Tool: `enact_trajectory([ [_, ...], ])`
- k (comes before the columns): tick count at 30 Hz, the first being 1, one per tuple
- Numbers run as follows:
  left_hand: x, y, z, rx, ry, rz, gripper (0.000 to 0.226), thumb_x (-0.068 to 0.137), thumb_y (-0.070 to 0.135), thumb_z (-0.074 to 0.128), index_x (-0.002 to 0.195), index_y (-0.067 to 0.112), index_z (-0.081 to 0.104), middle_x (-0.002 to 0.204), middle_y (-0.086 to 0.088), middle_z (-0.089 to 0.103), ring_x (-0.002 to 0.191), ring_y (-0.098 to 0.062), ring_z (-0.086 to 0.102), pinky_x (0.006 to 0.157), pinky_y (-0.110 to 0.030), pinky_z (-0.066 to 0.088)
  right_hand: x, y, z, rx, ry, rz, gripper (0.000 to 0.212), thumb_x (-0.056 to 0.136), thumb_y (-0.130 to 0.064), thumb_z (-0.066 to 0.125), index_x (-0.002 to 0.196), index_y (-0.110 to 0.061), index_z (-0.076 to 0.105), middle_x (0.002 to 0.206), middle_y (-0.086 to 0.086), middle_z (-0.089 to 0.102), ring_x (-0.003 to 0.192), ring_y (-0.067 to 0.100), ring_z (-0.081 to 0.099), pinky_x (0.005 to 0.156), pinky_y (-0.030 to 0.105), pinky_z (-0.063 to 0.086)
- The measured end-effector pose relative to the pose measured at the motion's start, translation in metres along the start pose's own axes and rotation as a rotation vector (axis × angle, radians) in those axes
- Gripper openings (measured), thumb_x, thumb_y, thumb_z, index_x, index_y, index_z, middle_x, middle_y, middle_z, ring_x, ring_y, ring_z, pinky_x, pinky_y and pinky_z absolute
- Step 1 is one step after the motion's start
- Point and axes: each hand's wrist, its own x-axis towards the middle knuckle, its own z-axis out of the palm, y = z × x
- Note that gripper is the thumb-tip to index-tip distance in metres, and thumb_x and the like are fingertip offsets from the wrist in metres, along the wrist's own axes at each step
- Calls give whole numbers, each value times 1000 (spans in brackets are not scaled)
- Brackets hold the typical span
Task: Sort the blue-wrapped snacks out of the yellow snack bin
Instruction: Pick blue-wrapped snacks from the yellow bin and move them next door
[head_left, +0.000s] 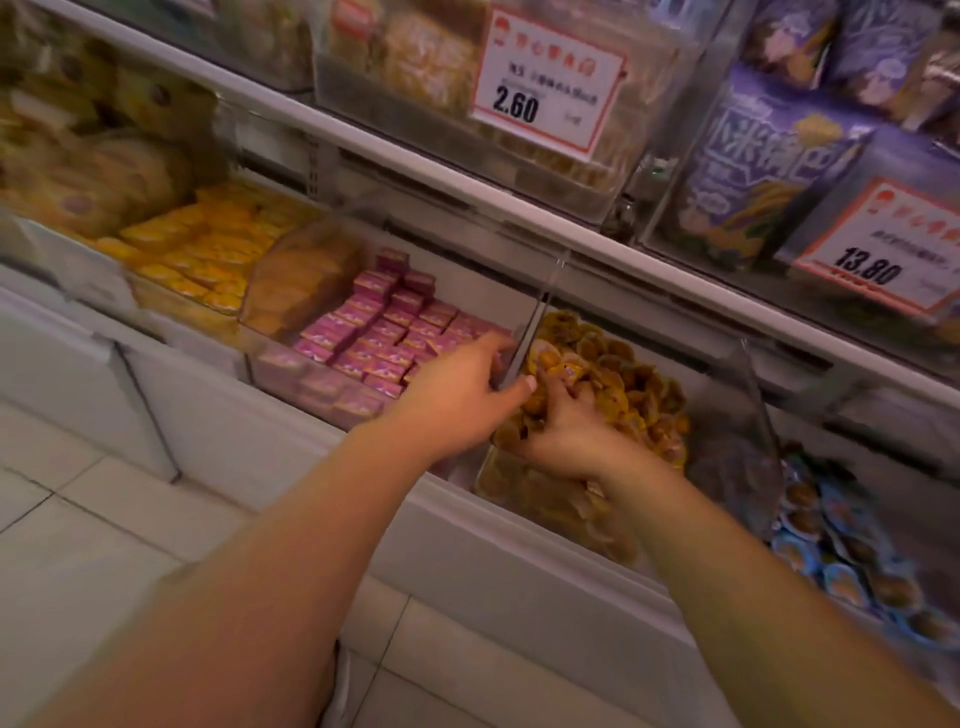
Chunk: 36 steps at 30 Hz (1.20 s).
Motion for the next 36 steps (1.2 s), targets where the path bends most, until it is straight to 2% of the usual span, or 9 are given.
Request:
enact_trajectory([
  [6, -2, -5, -2, -43, 2, 10, 60, 88, 51, 64, 139, 22, 50, 113, 4, 66, 96, -14, 64, 80, -31, 53, 10, 35, 4, -77, 258, -23, 107, 62, -57, 79, 150, -41, 20, 151, 8, 24, 141, 37, 25, 108, 54, 37],
  [11, -3, -9, -4, -40, -16, 23, 55, 86, 51, 66, 133, 27, 52, 103, 13, 63, 87, -9, 65, 74, -31, 55, 1, 108, -41, -128, 153, -122, 75, 68, -43, 81, 137, -28, 54, 137, 11, 52, 128, 34, 48, 104, 35, 42],
  [13, 1, -8, -4, -49, -9, 7, 55, 84, 48, 68, 132, 26, 54, 99, 14, 62, 87, -9, 64, 76, -33, 56, -4, 114, -52, -96, 113, -124, 57, 69, -42, 74, 123, -28, 64, 115, 6, 65, 111, 29, 62, 87, 26, 46],
  [16, 5, -1, 0, -59, 24, -7, 64, 76, 49, 65, 134, 25, 54, 110, 10, 66, 91, -12, 66, 83, -36, 56, -7, 98, -56, -213, 75, -71, 46, 73, -52, 61, 113, -29, 64, 104, 0, 66, 94, 22, 64, 80, 29, 51],
  [19, 7, 5, 6, -40, 107, 17, 58, 78, 42, 65, 133, 24, 55, 114, 4, 66, 94, -15, 65, 80, -31, 52, -7, 70, -44, -213, 212, -274, 55, 83, -55, 63, 132, -32, 55, 126, 3, 59, 113, 23, 57, 94, 39, 51],
  [22, 7, 6, 10, -41, 133, 14, 52, 83, 36, 65, 132, 24, 55, 117, 3, 65, 100, -17, 64, 85, -35, 53, -2, 39, -14, -188, 192, -438, 70, 81, -56, 69, 143, -33, 45, 139, 6, 46, 129, 26, 44, 105, 42, 42],
  [26, 7, 2, 11, -47, 116, 21, 50, 86, 37, 65, 133, 25, 54, 121, 5, 63, 95, -11, 64, 80, -29, 51, 20, 39, 4, -391, 178, -403, 78, 83, -68, 58, 150, -45, 25, 157, 2, 19, 145, 29, 14, 112, 56, 30],
  [30, 7, -2, 8, -39, 95, 32, 53, 85, 40, 66, 134, 26, 53, 120, 6, 63, 93, -7, 62, 78, -26, 50, 36, 77, -30, -533, 270, -375, 66, 80, -63, 59, 140, -45, 39, 150, -3, 32, 140, 28, 27, 108, 52, 34],
  [36, 17, -2, 9, -36, 90, 23, 54, 78, 42, 66, 129, 28, 55, 116, 7, 65, 97, -10, 64, 81, -33, 54, 36, 115, -70, -472, 188, -48, 51, 80, -49, 62, 128, -33, 57, 138, 6, 44, 129, 32, 40, 105, 46, 39],
])
